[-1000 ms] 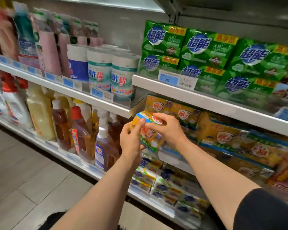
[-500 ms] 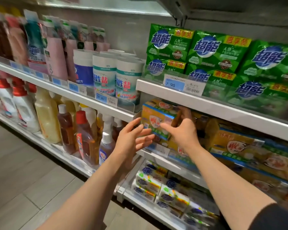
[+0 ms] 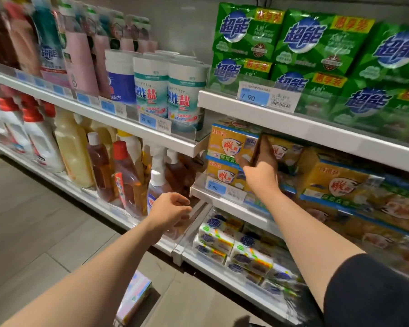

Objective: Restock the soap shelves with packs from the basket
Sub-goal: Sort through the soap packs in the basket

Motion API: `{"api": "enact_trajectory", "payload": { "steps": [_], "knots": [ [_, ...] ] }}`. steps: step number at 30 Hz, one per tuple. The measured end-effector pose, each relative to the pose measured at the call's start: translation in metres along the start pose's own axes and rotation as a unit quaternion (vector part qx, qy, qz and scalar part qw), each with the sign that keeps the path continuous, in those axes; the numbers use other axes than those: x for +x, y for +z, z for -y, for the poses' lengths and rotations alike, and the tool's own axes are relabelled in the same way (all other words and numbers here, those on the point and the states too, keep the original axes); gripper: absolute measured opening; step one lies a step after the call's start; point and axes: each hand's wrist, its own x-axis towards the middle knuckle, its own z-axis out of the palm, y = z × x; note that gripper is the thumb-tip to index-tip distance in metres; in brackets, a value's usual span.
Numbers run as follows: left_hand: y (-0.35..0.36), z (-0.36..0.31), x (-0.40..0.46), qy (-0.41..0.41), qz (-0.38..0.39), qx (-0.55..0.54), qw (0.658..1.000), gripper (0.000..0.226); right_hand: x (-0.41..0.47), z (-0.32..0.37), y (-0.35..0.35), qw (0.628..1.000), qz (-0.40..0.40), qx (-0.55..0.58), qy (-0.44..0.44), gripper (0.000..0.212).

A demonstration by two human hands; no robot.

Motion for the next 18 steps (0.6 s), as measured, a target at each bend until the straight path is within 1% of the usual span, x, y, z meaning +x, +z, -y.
{"api": "enact_trajectory", "payload": {
  "steps": [1,2,4,5,6,7,8,9,10,11,12,13,14,16,18],
  "knots": [
    [-0.003,0.007,-0.001,-0.004,-0.003,0.011,1.000,0.017,-0.008,-0.005,0.008,0.996,-0.063,-0.018,-0.059,0.036],
    [-0.007,0.015,-0.002,-0.010,-0.004,0.023,1.000,0.018,-0.016,-0.012,0.018,0.984,-0.129,-0.048,-0.116,0.034],
    [-0.014,0.036,-0.008,-0.028,-0.004,0.053,0.998,0.018,-0.034,-0.031,0.043,0.943,-0.229,-0.092,-0.223,0.042],
    [-0.019,0.051,-0.012,-0.044,-0.011,0.066,0.997,0.018,-0.044,-0.041,0.059,0.930,-0.242,-0.085,-0.262,0.046],
    [-0.024,0.068,-0.016,-0.064,-0.021,0.075,0.995,0.020,-0.056,-0.052,0.076,0.928,-0.229,-0.074,-0.286,0.047],
    [-0.031,0.088,-0.020,-0.091,-0.031,0.091,0.991,0.023,-0.068,-0.068,0.095,0.938,-0.183,-0.065,-0.288,0.046],
    [-0.039,0.110,-0.025,-0.121,-0.035,0.114,0.985,0.027,-0.080,-0.082,0.112,0.952,-0.109,-0.061,-0.280,0.043],
    [-0.046,0.130,-0.030,-0.153,-0.035,0.151,0.976,0.032,-0.093,-0.098,0.129,0.963,-0.010,-0.060,-0.262,0.040],
    [-0.053,0.151,-0.034,-0.182,-0.031,0.197,0.963,0.038,-0.105,-0.113,0.146,0.964,0.089,-0.068,-0.241,0.037],
    [-0.058,0.169,-0.038,-0.206,-0.029,0.245,0.947,0.045,-0.117,-0.126,0.161,0.954,0.182,-0.090,-0.221,0.035],
    [-0.061,0.185,-0.042,-0.224,-0.027,0.288,0.931,0.051,-0.129,-0.138,0.174,0.938,0.255,-0.118,-0.205,0.037],
    [-0.061,0.198,-0.045,-0.234,-0.026,0.315,0.919,0.055,-0.139,-0.149,0.187,0.923,0.307,-0.139,-0.187,0.041],
    [-0.059,0.209,-0.046,-0.238,-0.025,0.329,0.914,0.059,-0.147,-0.158,0.199,0.914,0.342,-0.148,-0.162,0.046],
    [-0.050,0.229,-0.044,-0.235,-0.025,0.336,0.912,0.063,-0.156,-0.167,0.220,0.906,0.382,-0.144,-0.109,0.053],
    [-0.041,0.249,-0.037,-0.225,-0.042,0.331,0.915,0.070,-0.157,-0.172,0.241,0.897,0.405,-0.151,-0.090,0.058]
  ]
}}
